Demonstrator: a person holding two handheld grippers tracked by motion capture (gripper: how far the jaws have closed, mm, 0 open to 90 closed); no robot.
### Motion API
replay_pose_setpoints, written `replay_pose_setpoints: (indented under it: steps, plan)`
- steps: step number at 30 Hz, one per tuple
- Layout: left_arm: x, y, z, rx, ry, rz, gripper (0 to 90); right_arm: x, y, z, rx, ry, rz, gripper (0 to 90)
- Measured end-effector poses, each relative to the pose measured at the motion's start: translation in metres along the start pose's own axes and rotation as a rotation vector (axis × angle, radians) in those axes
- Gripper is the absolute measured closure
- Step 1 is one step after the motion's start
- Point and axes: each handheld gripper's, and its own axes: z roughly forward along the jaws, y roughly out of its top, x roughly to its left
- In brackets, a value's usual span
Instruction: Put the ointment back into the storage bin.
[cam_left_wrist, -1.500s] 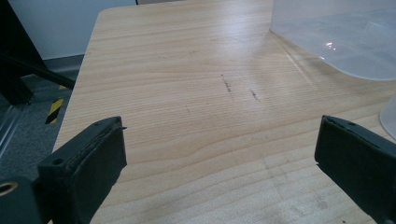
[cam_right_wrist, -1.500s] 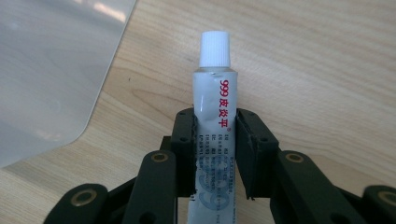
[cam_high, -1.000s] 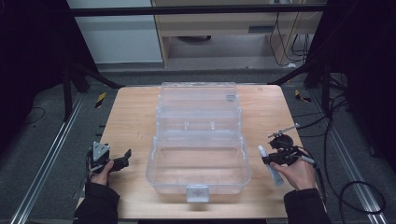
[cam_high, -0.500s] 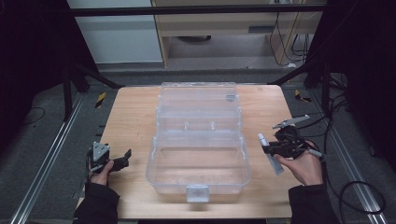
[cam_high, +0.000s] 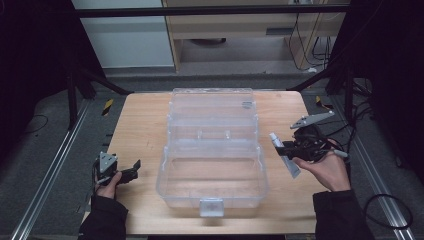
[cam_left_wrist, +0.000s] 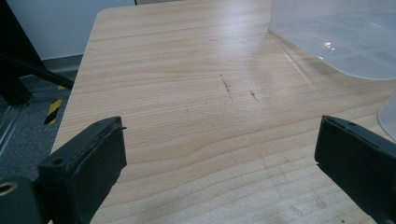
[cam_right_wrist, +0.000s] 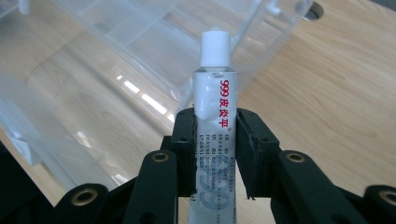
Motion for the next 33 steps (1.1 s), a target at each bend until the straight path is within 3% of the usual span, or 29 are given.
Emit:
replay_pose_setpoints:
  steps: [3,9,18,27,33]
  plan:
    - [0.000,0.000,0.000,0.000,0.000,-0.002,1.5,0.005,0.008,-0.001,-0.011,0.013,-0.039,69.9]
    - [0.000,0.000,0.000,0.000,-0.001,-0.001,1.5,0.013,0.021,0.001,0.013,0.029,-0.070,70.1]
    - [0.000,0.000,0.000,0.000,-0.001,-0.002,1.5,0.026,0.037,0.005,0.053,0.093,-0.183,70.0]
    - [0.000,0.000,0.000,0.001,-0.003,-0.003,1.5,0.044,0.050,0.026,0.119,0.173,-0.336,70.0]
    - [0.000,0.000,0.000,0.001,-0.003,-0.002,1.5,0.054,0.056,0.037,0.136,0.217,-0.391,69.9]
